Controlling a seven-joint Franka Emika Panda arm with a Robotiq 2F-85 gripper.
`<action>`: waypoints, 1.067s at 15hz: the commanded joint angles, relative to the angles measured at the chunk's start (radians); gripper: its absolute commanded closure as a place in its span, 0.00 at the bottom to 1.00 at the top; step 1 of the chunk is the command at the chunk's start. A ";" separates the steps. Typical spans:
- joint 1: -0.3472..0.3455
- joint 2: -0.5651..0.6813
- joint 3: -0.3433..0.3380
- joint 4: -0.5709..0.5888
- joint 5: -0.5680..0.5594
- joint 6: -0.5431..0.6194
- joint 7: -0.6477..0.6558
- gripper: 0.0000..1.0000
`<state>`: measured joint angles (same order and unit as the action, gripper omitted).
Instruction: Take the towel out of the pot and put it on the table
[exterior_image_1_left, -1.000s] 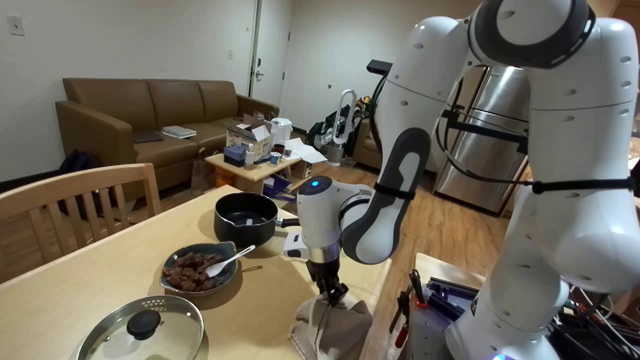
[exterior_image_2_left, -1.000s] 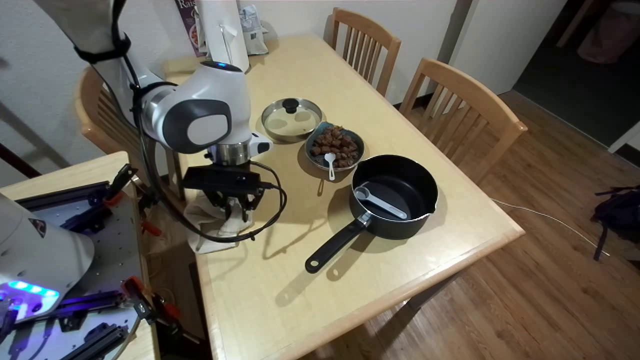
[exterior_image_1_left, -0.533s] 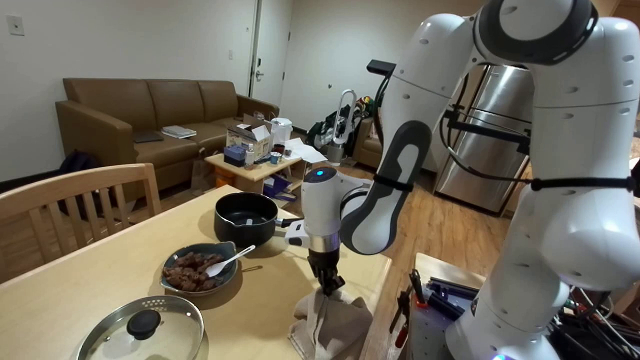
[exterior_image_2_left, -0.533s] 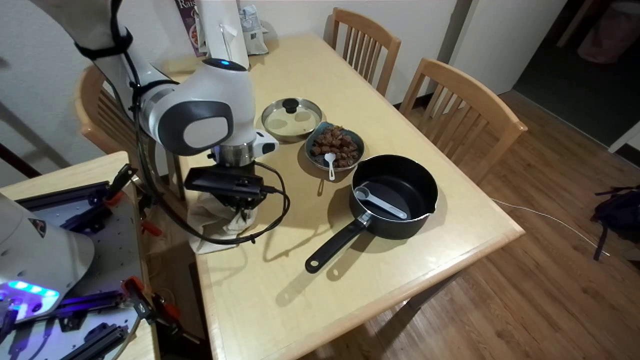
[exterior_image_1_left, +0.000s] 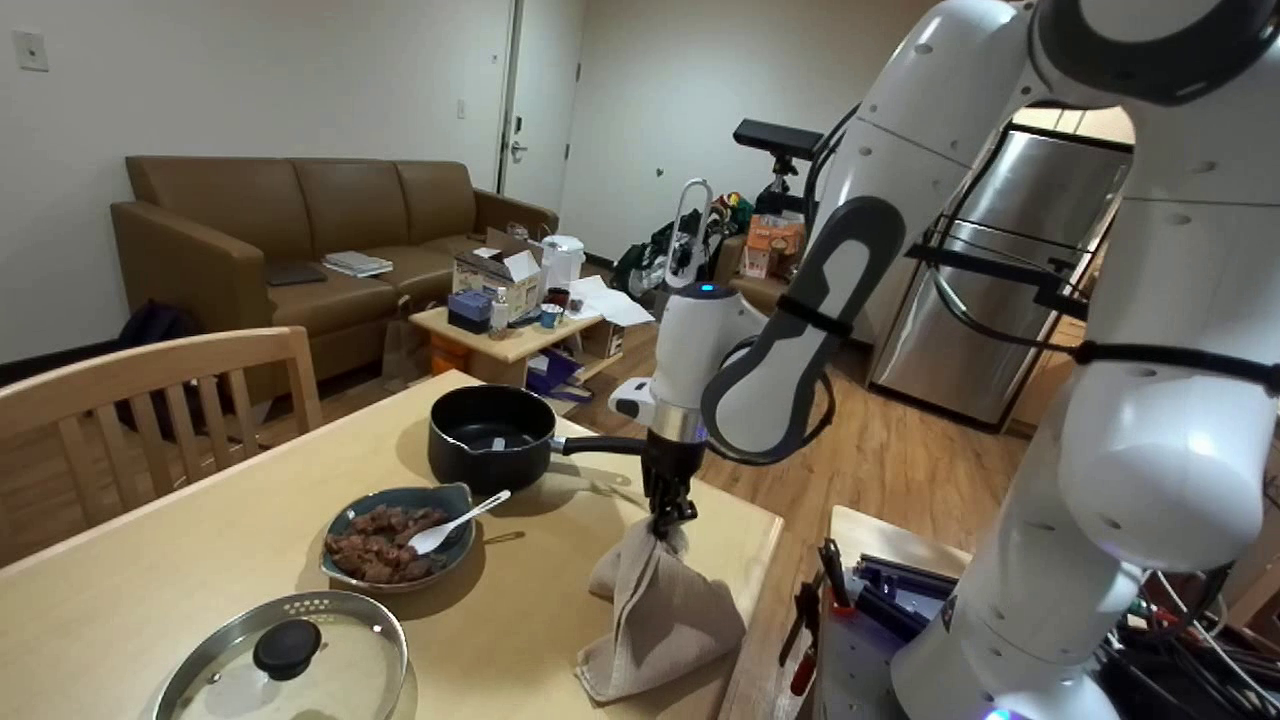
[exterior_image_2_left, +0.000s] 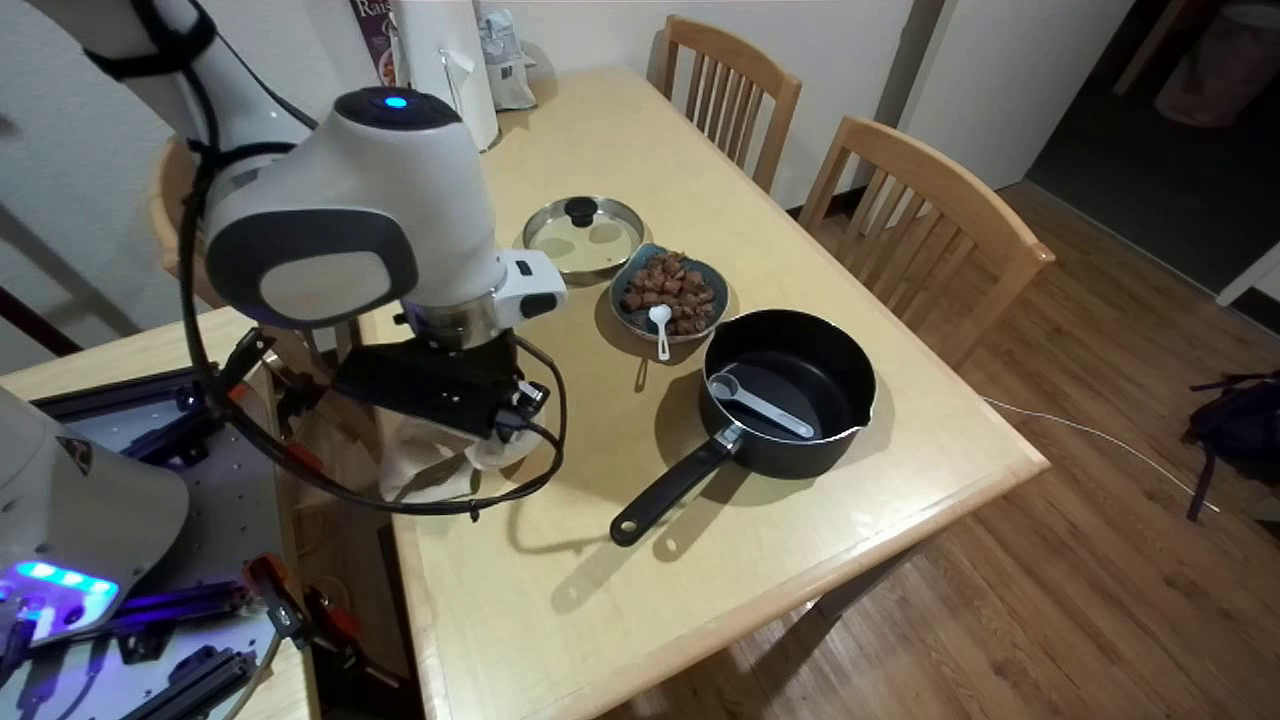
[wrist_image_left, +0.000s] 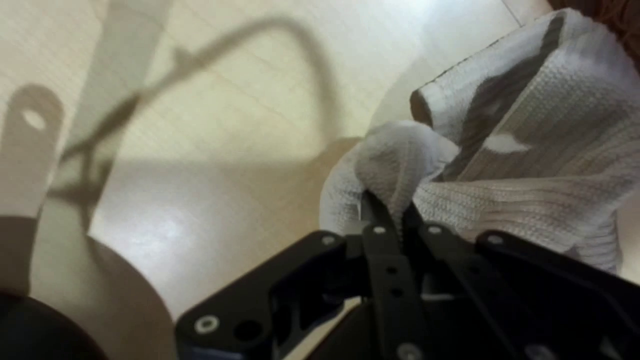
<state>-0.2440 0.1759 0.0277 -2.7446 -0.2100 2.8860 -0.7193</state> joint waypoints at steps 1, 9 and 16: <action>-0.015 -0.183 -0.030 -0.113 0.084 0.017 -0.025 0.98; -0.001 -0.238 -0.233 -0.029 0.159 -0.032 -0.018 0.98; 0.018 -0.215 -0.287 -0.030 0.361 -0.027 -0.132 0.98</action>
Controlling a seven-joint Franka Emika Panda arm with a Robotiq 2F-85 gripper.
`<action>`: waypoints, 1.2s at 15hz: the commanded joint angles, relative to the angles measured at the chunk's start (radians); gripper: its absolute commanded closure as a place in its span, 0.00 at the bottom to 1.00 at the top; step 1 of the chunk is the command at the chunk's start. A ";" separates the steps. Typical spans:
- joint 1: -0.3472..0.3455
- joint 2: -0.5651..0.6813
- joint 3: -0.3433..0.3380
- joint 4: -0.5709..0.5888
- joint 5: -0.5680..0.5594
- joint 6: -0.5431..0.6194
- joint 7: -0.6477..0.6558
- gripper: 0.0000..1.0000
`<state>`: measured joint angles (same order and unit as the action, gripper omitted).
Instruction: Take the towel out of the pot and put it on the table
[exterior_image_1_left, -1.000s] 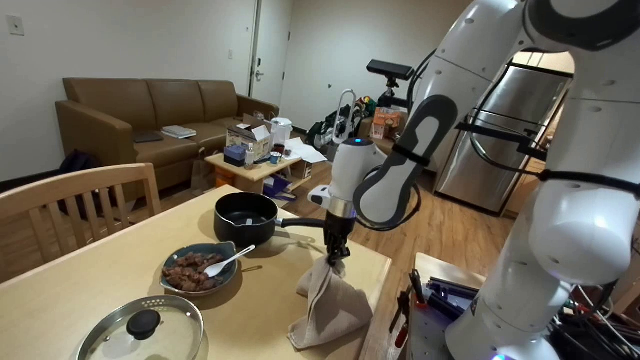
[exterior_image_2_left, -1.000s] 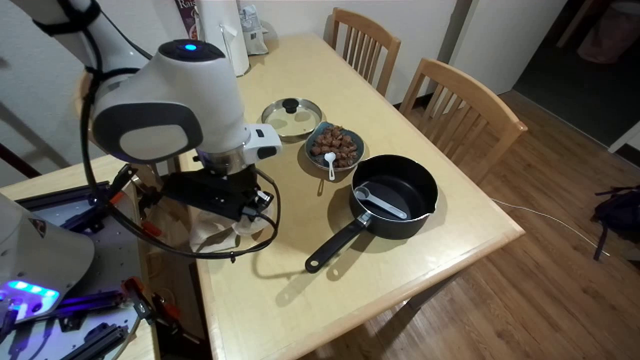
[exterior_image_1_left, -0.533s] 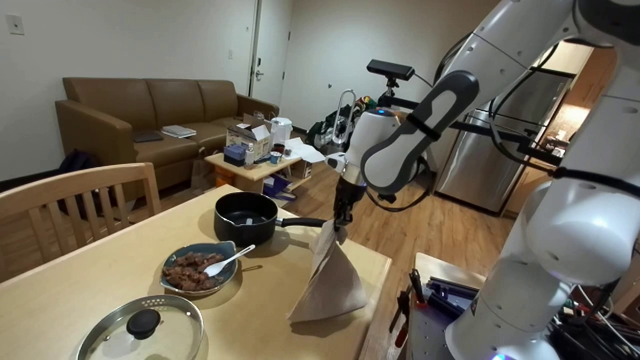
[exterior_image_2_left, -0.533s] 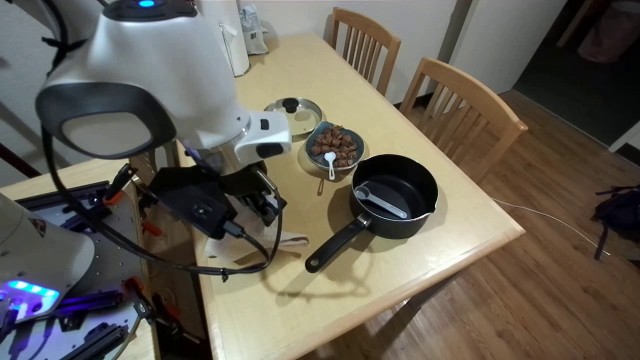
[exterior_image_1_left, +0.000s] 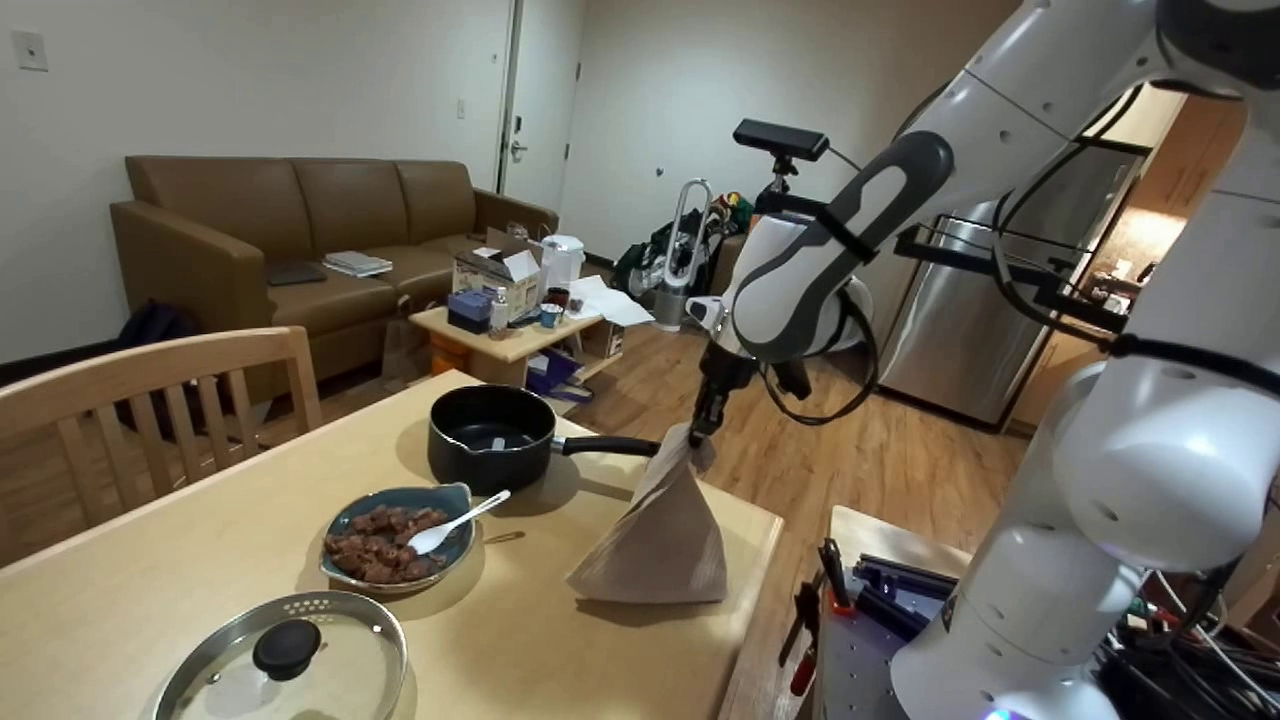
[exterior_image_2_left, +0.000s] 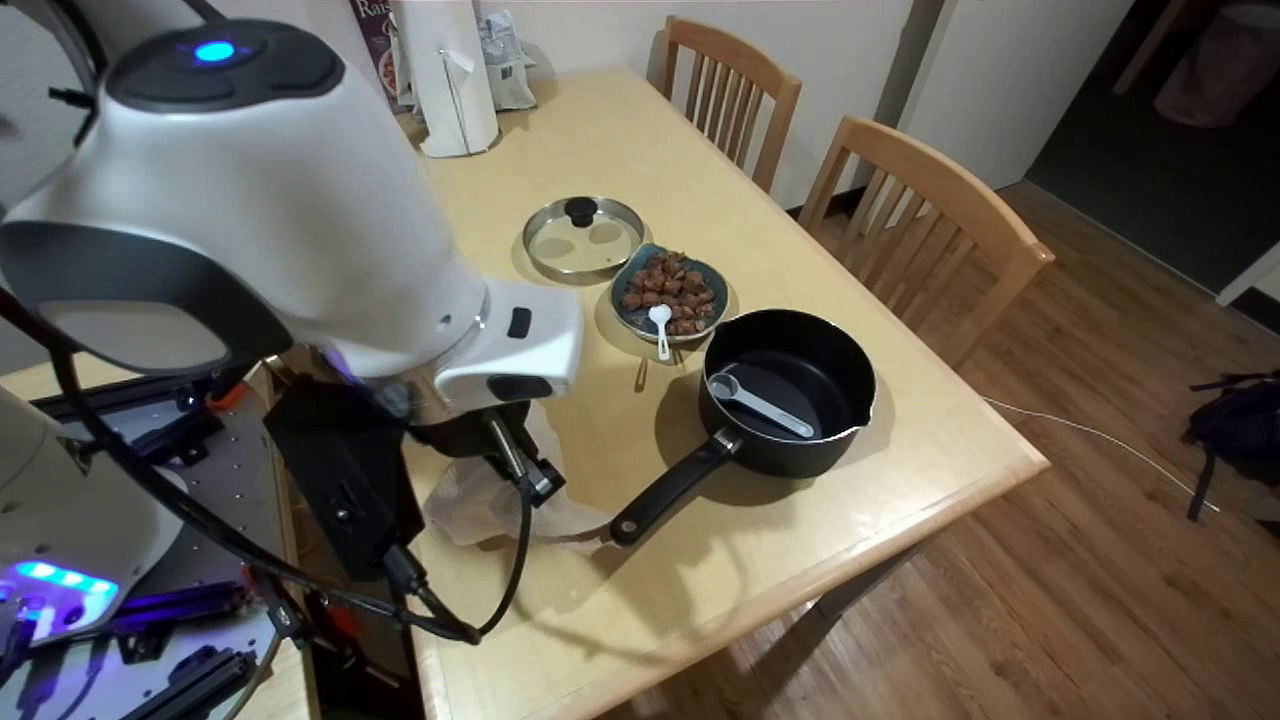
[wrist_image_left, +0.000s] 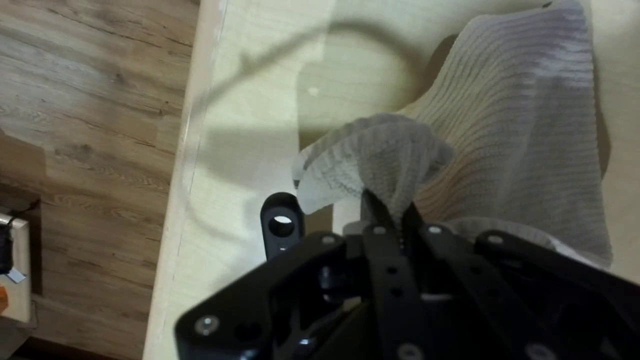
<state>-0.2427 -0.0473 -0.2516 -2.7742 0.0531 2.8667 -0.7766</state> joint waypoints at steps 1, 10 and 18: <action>0.014 0.017 -0.003 0.000 0.100 -0.001 -0.065 0.98; -0.115 -0.099 0.071 -0.009 -0.387 0.009 0.365 0.98; -0.084 -0.363 0.167 -0.010 -0.578 -0.185 0.615 0.98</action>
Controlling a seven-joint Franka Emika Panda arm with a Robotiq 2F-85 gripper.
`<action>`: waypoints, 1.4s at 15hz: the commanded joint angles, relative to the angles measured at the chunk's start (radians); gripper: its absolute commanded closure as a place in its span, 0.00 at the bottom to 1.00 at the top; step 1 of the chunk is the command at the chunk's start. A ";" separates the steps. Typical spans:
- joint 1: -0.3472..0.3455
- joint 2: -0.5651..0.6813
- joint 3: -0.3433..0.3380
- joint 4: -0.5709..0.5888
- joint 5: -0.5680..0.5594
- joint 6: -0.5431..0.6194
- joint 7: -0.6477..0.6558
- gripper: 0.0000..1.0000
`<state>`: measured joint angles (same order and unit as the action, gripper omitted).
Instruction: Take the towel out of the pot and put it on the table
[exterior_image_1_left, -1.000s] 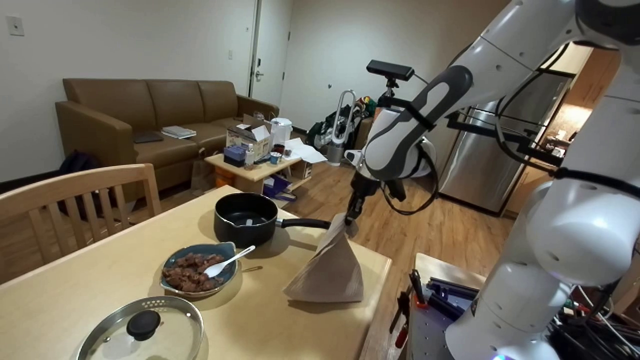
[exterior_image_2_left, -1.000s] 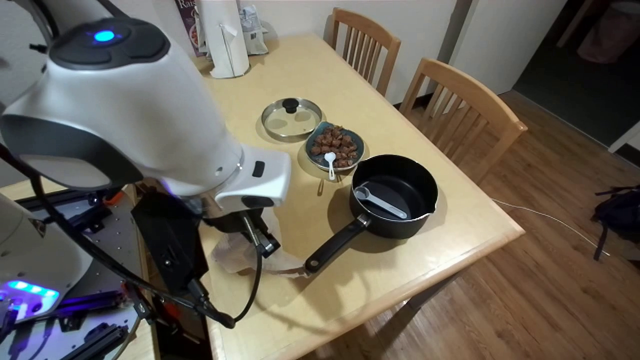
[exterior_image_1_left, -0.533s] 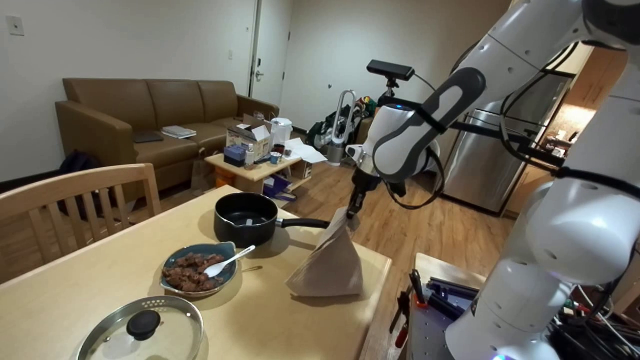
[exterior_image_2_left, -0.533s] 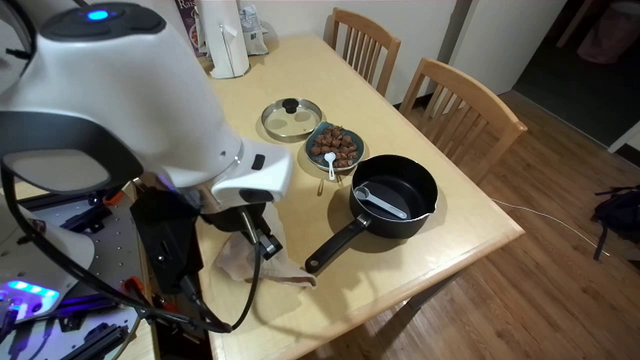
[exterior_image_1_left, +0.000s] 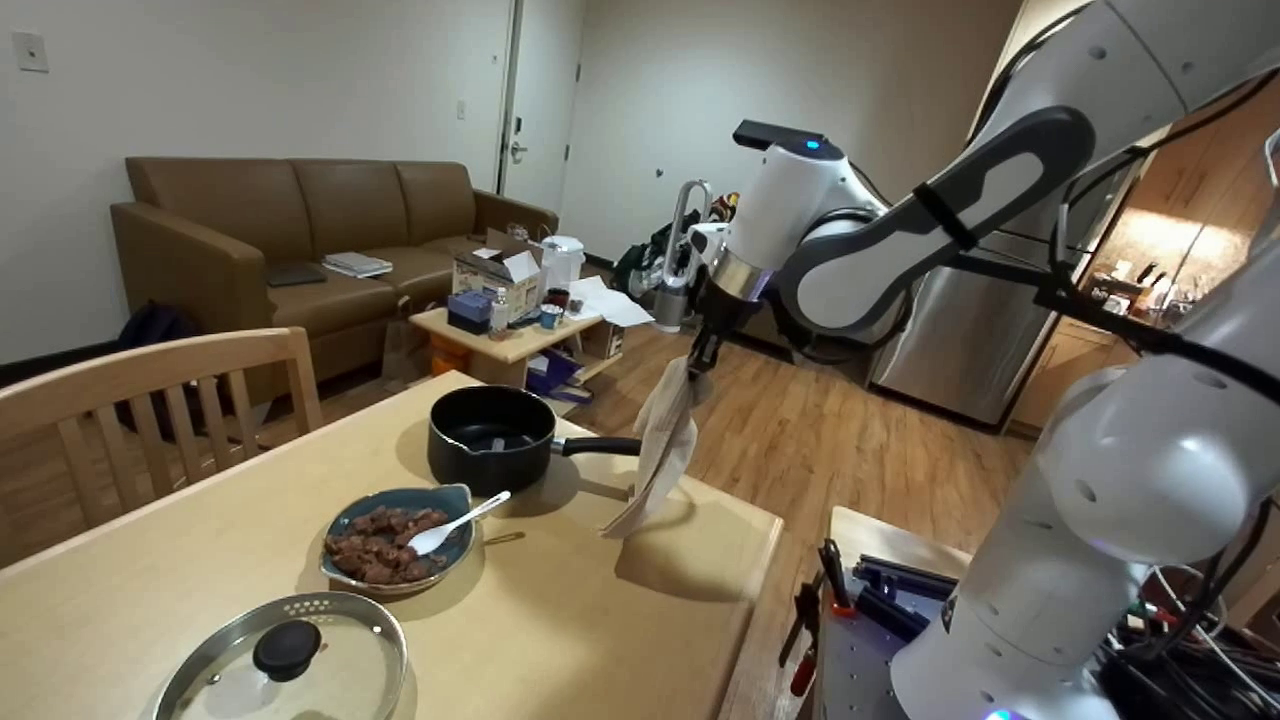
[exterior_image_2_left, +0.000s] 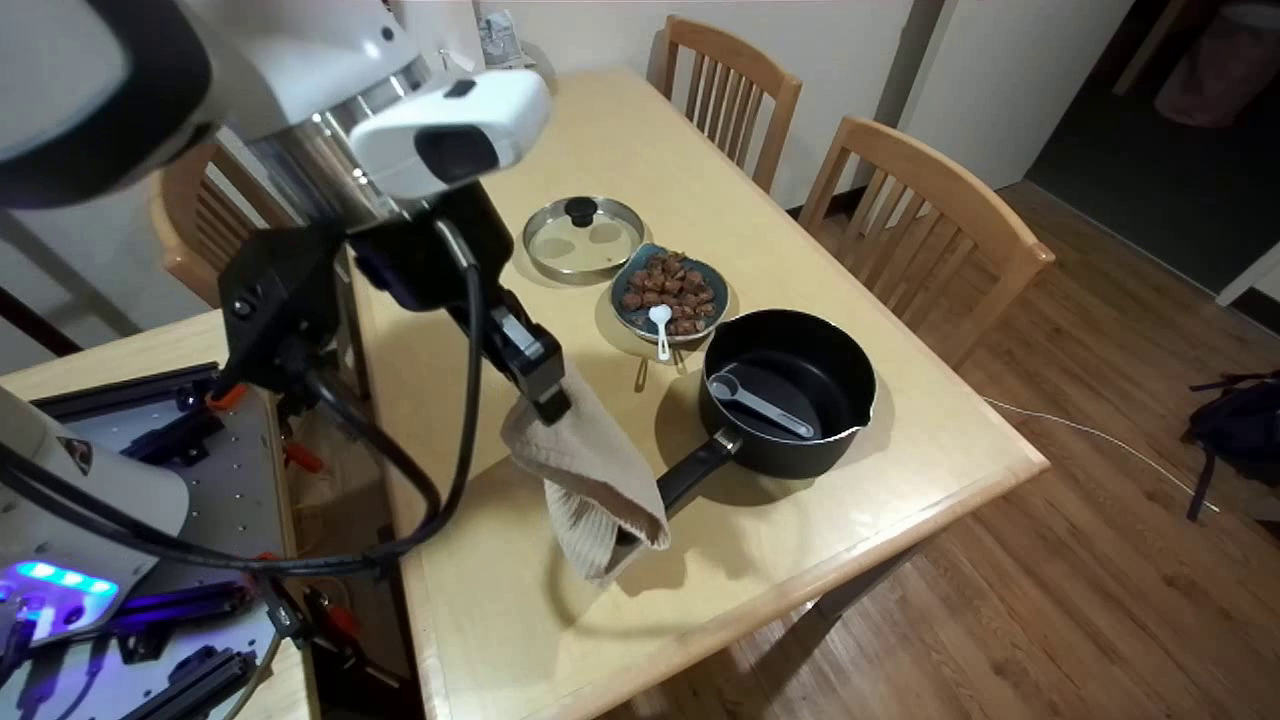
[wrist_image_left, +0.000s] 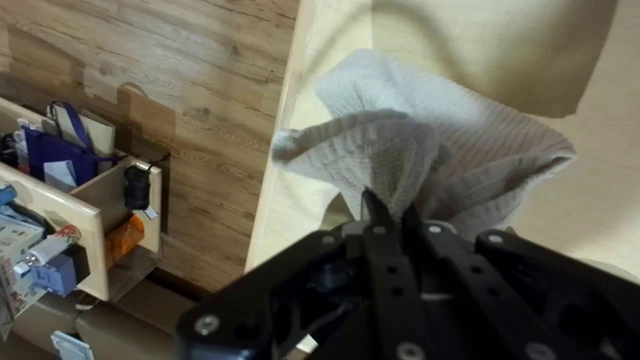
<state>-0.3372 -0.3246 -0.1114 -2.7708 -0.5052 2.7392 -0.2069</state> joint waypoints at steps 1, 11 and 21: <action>0.017 -0.101 0.034 -0.005 -0.015 -0.072 0.045 0.98; 0.098 -0.136 0.150 0.037 -0.050 -0.141 0.033 0.98; 0.317 0.294 0.263 0.370 -0.205 -0.278 -0.036 0.98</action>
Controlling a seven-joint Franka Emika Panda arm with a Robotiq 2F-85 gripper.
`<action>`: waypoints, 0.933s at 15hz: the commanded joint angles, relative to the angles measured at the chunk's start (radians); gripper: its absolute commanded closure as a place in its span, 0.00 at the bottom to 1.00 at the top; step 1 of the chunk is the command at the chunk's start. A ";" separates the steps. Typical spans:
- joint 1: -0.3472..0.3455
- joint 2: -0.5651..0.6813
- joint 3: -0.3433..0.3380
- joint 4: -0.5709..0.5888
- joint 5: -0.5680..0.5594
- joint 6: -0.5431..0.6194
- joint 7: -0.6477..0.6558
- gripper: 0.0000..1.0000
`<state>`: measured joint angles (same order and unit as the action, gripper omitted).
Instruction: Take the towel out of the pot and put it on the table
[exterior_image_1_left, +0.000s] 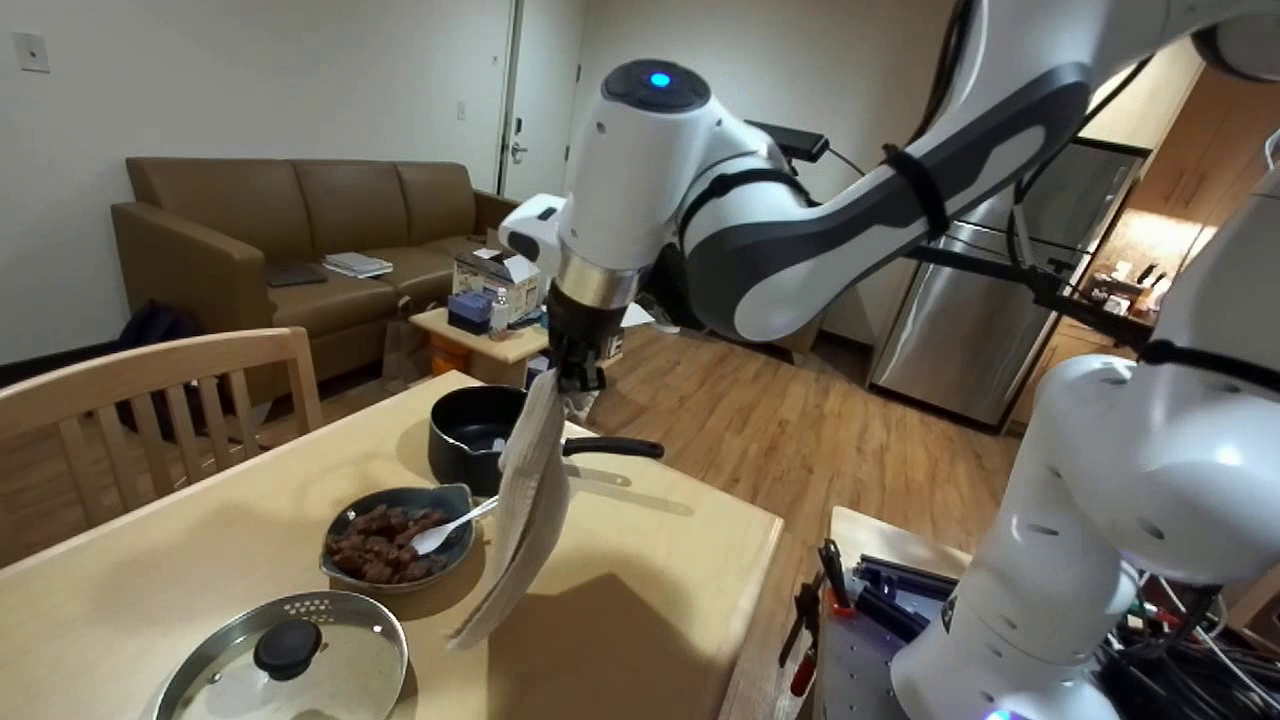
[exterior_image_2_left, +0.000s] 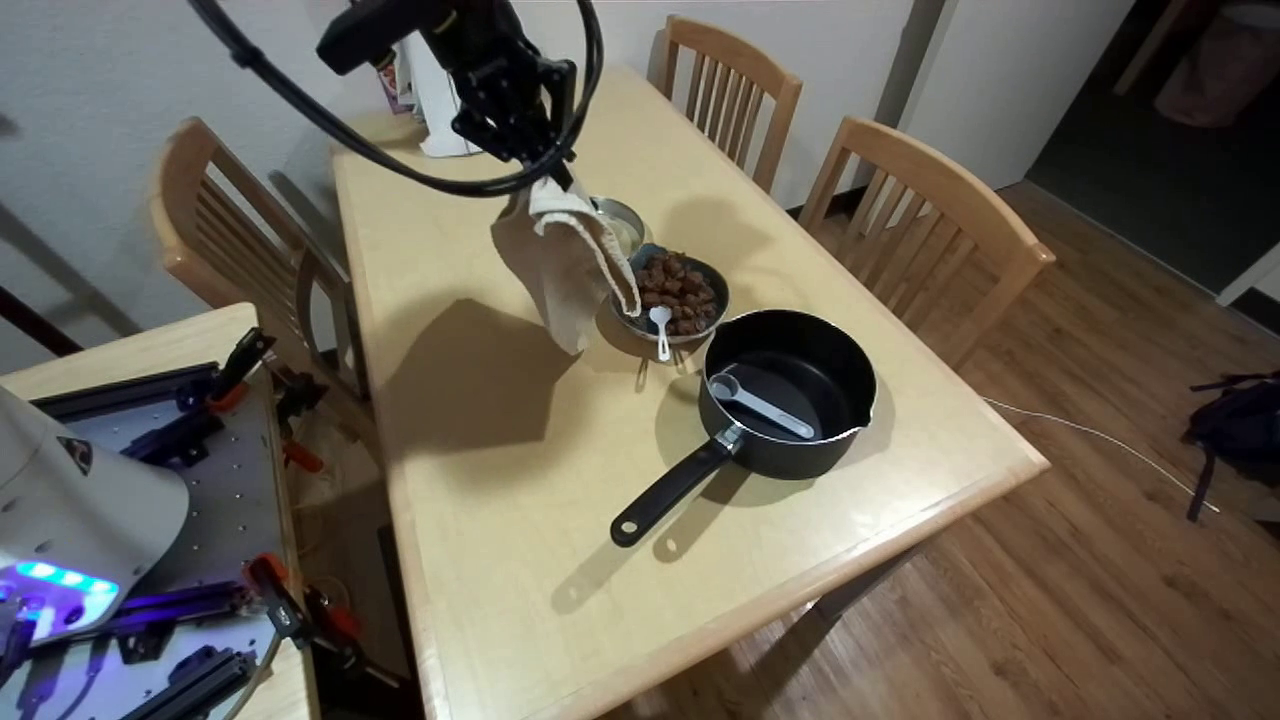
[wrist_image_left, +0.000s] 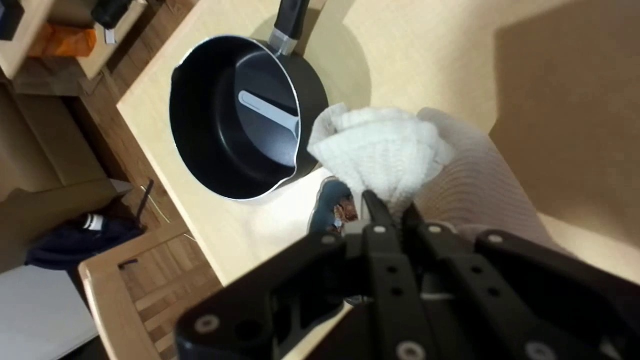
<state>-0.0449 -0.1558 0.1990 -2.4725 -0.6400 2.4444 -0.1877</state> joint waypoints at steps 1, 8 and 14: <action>0.030 0.158 -0.067 0.072 -0.079 0.040 -0.074 0.98; 0.019 0.308 -0.170 -0.027 -0.022 0.075 -0.179 0.98; 0.040 0.217 -0.196 -0.140 -0.026 -0.074 -0.059 0.98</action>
<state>-0.0213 0.1428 0.0061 -2.5454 -0.6832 2.4391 -0.2966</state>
